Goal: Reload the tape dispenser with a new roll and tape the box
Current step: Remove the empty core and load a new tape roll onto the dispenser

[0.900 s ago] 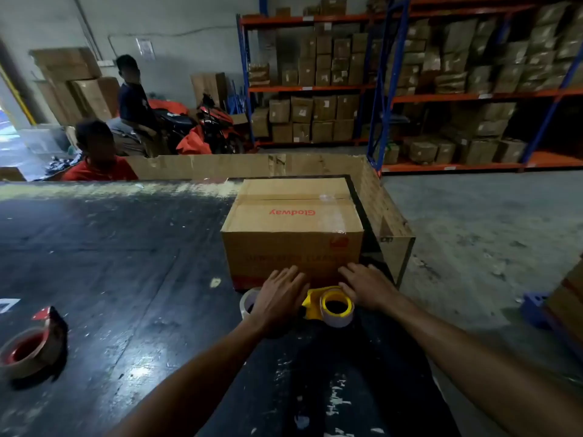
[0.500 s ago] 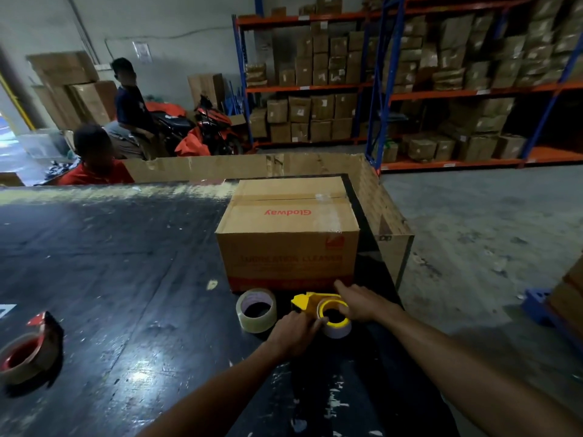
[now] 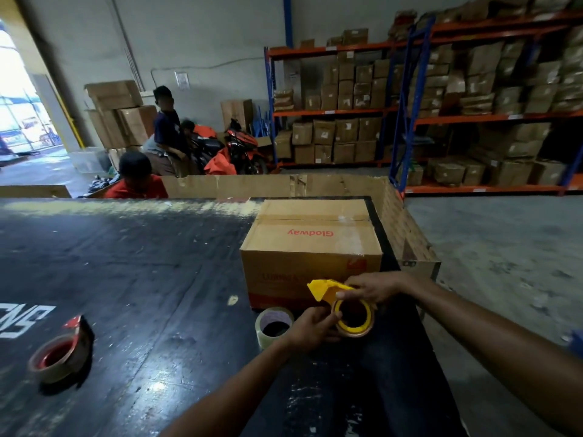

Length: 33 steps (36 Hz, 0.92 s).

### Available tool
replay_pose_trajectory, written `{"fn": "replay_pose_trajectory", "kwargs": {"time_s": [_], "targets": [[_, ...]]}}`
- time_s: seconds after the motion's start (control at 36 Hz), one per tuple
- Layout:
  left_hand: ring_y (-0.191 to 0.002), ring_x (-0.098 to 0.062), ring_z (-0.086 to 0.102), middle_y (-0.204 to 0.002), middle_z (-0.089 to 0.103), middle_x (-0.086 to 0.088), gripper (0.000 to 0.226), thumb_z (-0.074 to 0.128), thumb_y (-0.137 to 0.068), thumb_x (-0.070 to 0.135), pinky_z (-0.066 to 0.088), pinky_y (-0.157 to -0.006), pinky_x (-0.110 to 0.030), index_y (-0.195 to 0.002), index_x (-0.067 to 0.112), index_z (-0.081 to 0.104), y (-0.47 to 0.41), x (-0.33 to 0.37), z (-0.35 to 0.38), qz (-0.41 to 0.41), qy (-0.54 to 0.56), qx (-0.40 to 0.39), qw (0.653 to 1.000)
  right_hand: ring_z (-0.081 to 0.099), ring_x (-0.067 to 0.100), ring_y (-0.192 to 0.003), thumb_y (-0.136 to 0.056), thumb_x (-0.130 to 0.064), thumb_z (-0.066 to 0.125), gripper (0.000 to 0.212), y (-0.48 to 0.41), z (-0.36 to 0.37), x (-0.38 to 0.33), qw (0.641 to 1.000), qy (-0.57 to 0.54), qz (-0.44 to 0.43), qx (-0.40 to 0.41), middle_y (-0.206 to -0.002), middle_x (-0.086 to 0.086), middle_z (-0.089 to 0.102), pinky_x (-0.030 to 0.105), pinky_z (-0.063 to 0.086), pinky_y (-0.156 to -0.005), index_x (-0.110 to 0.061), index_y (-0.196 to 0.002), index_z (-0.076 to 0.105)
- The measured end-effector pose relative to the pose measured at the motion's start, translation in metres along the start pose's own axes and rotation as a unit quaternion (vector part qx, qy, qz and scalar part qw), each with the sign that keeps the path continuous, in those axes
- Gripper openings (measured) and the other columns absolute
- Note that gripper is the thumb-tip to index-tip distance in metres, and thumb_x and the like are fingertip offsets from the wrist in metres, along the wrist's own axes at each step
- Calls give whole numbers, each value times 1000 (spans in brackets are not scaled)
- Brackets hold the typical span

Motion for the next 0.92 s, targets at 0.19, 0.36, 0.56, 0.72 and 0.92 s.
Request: {"fn": "replay_pose_trajectory", "kwargs": {"time_s": [0.19, 0.36, 0.56, 0.72, 0.92], "targets": [[-112, -21, 68, -117, 71, -10, 24, 51, -105, 18, 56, -99, -35, -122, 4, 60, 4, 24, -3, 73, 6, 1, 997, 59, 14, -100, -88, -59, 68, 51, 23, -77, -29, 987, 103, -65, 104, -113, -3, 64, 24, 47, -73, -20, -120, 69], [-116, -23, 70, -125, 72, -12, 34, 59, -101, 24, 56, -102, -40, -128, 3, 61, 1, 48, -2, 112, -22, 11, 993, 61, 14, -97, -74, -66, 77, 58, 27, -100, -54, 979, 120, -65, 153, -105, -6, 69, 31, 54, -80, -21, -110, 75], [-110, -28, 72, -116, 75, -16, 41, 64, -97, 29, 59, -94, -36, -122, -4, 64, 8, 65, -5, 111, 9, 18, 994, 60, 12, -96, -74, -67, 77, 58, 24, -109, -56, 974, 128, -54, 178, -107, -4, 68, 28, 51, -74, -22, -111, 73], [-107, -24, 70, -116, 73, -16, 45, 58, -101, 30, 57, -97, -35, -125, -8, 59, 17, 48, -5, 96, 27, -54, 994, 60, 16, -105, -70, -72, 75, 63, 22, -119, -51, 973, 125, -36, 188, -114, -4, 67, 39, 54, -89, -22, -109, 74], [-86, -20, 75, -90, 75, -13, 33, 60, -99, 40, 57, -92, -40, -88, 10, 70, 7, -2, 5, -2, -65, -67, 996, 59, 18, -105, -67, -75, 75, 73, 27, -123, -53, 972, 120, -33, 201, -116, -1, 66, 39, 55, -88, -19, -114, 73]]}}
Point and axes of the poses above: each hand's wrist, its own y-axis away from the middle knuckle, its own z-axis out of the palm, x = y × z, the point moved 1 cm from there along -y, towards the middle knuckle
